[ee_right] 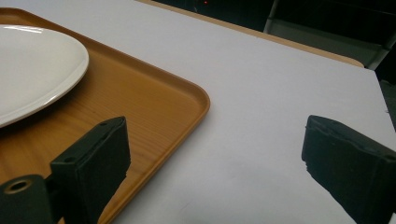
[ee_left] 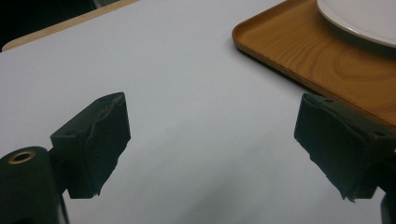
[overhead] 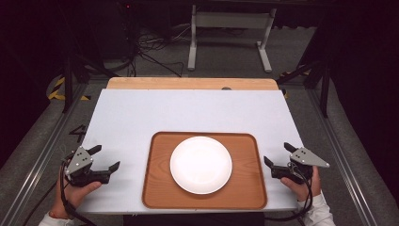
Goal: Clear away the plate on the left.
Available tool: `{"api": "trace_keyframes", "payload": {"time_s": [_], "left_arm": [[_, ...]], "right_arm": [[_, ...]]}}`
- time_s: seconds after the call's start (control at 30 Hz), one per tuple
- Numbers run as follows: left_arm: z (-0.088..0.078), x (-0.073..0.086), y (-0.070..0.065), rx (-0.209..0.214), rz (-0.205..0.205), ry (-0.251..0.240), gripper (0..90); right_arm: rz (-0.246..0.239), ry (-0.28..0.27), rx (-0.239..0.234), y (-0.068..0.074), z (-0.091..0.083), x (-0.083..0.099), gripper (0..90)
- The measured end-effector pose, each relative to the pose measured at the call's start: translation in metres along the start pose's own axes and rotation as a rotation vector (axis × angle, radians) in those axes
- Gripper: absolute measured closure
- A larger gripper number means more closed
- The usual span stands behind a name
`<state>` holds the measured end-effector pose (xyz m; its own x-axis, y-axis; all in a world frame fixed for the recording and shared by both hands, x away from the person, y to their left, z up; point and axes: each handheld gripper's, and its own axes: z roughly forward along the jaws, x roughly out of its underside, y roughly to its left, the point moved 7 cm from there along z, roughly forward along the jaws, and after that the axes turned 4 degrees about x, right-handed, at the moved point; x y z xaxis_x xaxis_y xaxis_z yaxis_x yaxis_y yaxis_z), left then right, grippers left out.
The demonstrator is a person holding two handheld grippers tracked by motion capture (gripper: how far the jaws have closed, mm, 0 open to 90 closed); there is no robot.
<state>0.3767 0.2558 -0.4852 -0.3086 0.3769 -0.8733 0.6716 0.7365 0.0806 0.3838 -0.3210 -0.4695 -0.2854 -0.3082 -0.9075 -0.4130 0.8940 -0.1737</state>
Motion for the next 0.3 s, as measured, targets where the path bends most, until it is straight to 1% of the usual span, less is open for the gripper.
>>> {"api": "trace_keyframes", "payload": {"time_s": [0.13,0.27,0.3], "left_arm": [[0.0006,-0.0003,-0.0009,0.005,-0.002,-0.001,11.6],[0.0008,-0.0005,-0.0018,-0.003,0.012,0.009,11.5],[0.0011,-0.0009,-0.0026,0.001,0.008,0.007,11.4]], "right_arm": [[0.002,0.0,0.001,-0.0001,0.0,0.0001,8.3],[0.003,-0.003,0.003,0.0003,-0.0007,-0.0008,8.2],[0.005,-0.005,0.002,0.0004,-0.0009,-0.001,8.2]]}}
